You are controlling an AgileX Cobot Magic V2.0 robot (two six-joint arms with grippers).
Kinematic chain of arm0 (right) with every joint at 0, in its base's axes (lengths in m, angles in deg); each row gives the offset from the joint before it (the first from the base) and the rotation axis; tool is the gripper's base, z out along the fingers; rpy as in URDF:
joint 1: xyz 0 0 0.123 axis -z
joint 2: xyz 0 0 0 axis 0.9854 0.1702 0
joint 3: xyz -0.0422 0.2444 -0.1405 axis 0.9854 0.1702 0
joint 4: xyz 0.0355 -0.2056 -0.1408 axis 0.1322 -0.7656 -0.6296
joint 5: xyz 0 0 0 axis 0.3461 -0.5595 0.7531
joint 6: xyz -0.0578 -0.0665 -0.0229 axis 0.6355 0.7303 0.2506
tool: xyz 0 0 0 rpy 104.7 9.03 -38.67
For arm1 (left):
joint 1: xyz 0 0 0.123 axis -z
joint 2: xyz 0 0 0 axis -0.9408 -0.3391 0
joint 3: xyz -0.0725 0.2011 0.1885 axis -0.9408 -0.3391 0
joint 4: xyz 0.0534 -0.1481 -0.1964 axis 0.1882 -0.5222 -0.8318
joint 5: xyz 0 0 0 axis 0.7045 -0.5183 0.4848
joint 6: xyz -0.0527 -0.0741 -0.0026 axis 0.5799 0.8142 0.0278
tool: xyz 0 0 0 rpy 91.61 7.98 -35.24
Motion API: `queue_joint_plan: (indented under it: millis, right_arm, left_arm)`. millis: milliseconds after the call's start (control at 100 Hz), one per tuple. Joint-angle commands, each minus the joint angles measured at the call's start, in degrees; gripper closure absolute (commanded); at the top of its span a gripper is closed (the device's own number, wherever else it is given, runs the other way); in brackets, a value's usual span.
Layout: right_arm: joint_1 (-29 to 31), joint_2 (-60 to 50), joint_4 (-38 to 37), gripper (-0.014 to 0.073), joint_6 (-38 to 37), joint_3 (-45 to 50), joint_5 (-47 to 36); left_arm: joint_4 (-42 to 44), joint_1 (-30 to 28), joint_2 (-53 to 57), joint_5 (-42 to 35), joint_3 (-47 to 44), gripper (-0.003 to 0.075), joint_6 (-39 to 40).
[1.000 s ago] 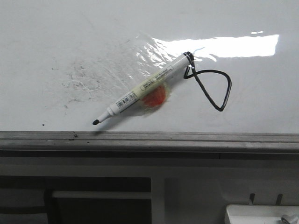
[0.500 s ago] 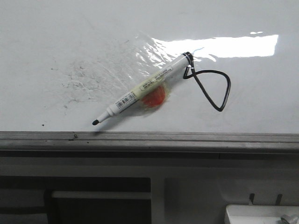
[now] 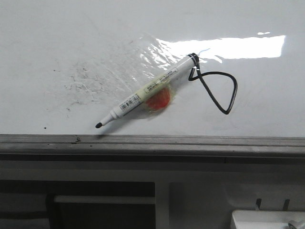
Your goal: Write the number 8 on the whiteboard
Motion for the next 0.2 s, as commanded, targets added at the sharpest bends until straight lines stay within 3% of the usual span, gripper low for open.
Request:
queue_joint_plan:
  millis: [0,190]
  right_arm:
    - [0.28,-1.21,-0.81,0.0664,-0.15,0.79,-1.4]
    - [0.28,-1.21,-0.81,0.0664,-0.15,0.79,-1.4]
  left_arm:
    - [-0.45,-0.09,0.86,-2.86,-2.19,0.0741,0.55]
    - [-0.45,-0.09,0.86,-2.86,-2.19,0.0741,0.55]
